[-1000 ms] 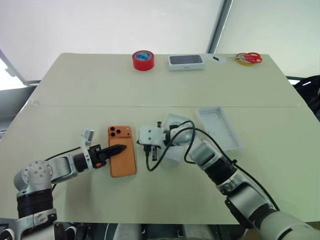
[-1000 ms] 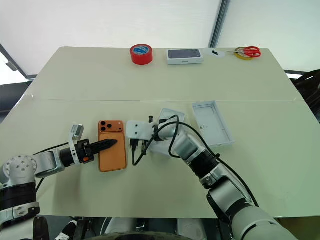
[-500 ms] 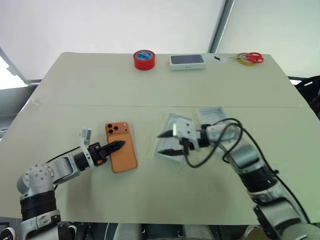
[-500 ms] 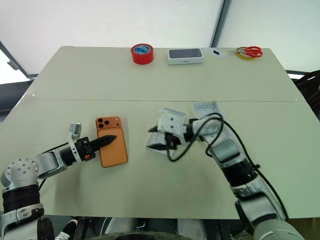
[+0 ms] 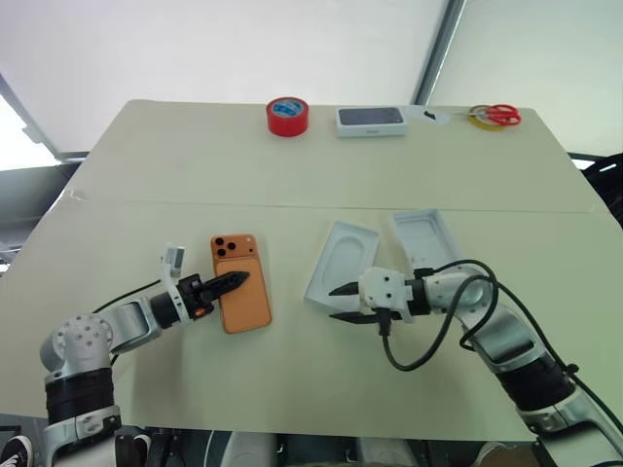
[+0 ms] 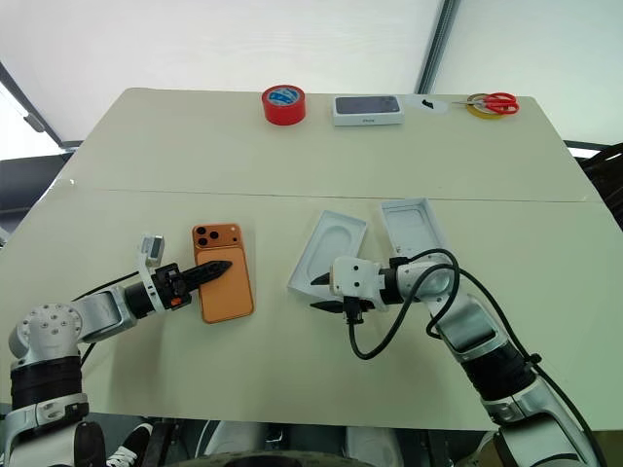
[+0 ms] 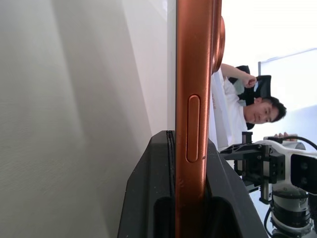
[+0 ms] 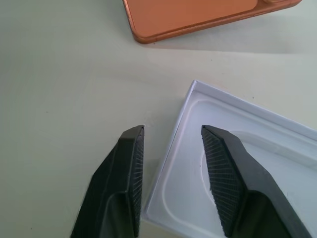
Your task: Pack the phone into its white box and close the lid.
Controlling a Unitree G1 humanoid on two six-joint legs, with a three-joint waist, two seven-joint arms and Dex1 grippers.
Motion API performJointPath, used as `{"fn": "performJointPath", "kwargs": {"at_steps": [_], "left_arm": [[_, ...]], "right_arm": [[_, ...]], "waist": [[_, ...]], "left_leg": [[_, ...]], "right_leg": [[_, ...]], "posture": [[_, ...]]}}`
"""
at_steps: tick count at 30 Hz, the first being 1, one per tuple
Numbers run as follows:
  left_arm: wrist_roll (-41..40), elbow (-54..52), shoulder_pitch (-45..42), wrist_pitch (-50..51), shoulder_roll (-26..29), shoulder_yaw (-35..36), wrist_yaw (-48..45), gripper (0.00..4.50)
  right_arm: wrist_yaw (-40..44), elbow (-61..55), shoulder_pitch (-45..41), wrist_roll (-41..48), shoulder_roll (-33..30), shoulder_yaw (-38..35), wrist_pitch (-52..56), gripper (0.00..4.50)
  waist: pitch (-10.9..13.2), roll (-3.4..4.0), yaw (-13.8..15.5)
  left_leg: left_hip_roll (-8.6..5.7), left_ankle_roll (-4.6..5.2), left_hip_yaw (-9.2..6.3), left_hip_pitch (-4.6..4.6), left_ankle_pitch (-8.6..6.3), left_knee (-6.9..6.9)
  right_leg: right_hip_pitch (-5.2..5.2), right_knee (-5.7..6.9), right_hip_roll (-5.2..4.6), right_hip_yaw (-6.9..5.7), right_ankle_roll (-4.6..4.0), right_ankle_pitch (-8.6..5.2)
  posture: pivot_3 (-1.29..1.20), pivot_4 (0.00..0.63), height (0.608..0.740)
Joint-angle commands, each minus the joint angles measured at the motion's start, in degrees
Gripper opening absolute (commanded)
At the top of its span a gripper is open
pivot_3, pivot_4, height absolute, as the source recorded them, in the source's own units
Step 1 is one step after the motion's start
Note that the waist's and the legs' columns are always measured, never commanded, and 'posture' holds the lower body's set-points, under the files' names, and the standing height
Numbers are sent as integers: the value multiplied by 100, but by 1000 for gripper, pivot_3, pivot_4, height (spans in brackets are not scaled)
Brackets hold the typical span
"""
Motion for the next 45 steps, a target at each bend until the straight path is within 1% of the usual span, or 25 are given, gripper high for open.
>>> {"fn": "performJointPath", "kwargs": {"at_steps": [1,7,10,12,13,18,21,24,26,27,29,32,33,34,40,43,45], "left_arm": [[-11,-49,-24,14,123,-23,1,0],[-30,-68,-13,41,132,-20,24,0],[-21,-68,-11,35,138,-29,26,0],[-13,-61,-23,31,141,-30,36,0],[-19,-74,-33,37,133,-29,53,0],[-324,-173,-386,203,46,168,354,0],[-495,-75,-816,246,20,315,633,0],[-622,0,-1165,366,46,373,779,0],[-673,-43,-1226,437,56,360,823,0],[-668,-84,-1208,461,71,330,827,0],[-704,-101,-1173,493,76,321,849,0],[-782,-59,-1158,547,54,356,862,0],[-793,-55,-1157,553,44,361,863,0],[-793,-59,-1144,551,31,355,872,0],[-784,-77,-1070,543,-39,291,912,0],[-815,-104,-1048,562,-38,311,925,0],[-861,-147,-1028,593,-40,327,943,0]], "right_arm": [[-43,-146,-9,-13,18,31,-65,2099],[-73,-129,-63,34,110,91,33,2099],[-119,-49,-155,-24,165,115,87,1276],[-102,18,-186,-150,125,183,33,278],[-125,43,-195,-193,129,200,5,68],[-222,-90,-315,35,323,92,311,68],[-301,-30,-410,-50,407,137,315,68],[-265,73,-423,-199,338,257,183,68],[-235,66,-387,-133,323,234,251,68],[-178,16,-368,-36,308,197,342,306],[-78,-103,-336,125,261,143,487,869],[-97,-163,-308,90,175,128,402,2348],[-111,-168,-307,64,154,131,371,2942],[-72,-204,-297,124,144,135,463,3438],[-128,-169,-242,-14,159,279,356,3438],[-187,-153,-213,-39,183,280,354,2640],[-253,-116,-204,-219,133,324,210,1720]], "waist": [[0,0,1],[1,-1,0],[1,-2,0],[1,-2,0],[1,-2,0],[6,-11,1],[13,-18,11],[19,-28,12],[19,-28,4],[19,-28,2],[21,-32,-14],[28,-40,-6],[30,-44,-2],[31,-44,0],[32,-47,9],[33,-48,7],[33,-48,6]], "left_leg": [[0,0,0,0,0,0],[0,0,0,0,0,0],[0,0,0,0,0,0],[0,0,0,0,0,0],[0,0,0,0,0,0],[0,0,0,0,0,2],[0,1,0,-2,1,3],[0,0,0,-3,1,7],[-1,-5,1,-3,4,7],[-2,-30,3,-3,19,7],[-2,-31,5,-3,20,6],[-2,-33,4,-3,21,6],[-2,-34,4,-3,22,7],[-1,-34,3,-3,22,7],[-2,-35,3,-3,23,7],[-2,-36,3,-3,23,7],[-2,-36,3,-3,23,7]], "right_leg": [[0,0,0,0,0,0],[0,0,0,0,0,0],[0,0,0,0,0,0],[0,0,0,0,0,0],[0,0,0,0,0,0],[2,1,0,-1,1,0],[-1,2,0,-1,1,0],[-1,4,1,-3,1,1],[0,4,1,-4,2,1],[0,3,1,-3,2,1],[2,1,2,-3,3,1],[0,4,4,-3,3,1],[-1,5,4,-3,3,1],[-1,6,4,-3,3,1],[0,7,4,-3,3,1],[-1,7,4,-3,3,1],[0,7,4,-3,3,1]], "posture": [[0,150,740],[0,150,740],[0,150,740],[0,150,740],[0,150,740],[0,150,740],[0,150,740],[0,150,740],[0,150,740],[0,150,740],[0,150,740],[0,150,740],[0,150,740],[0,150,740],[0,150,740],[0,150,740],[0,150,740]]}}
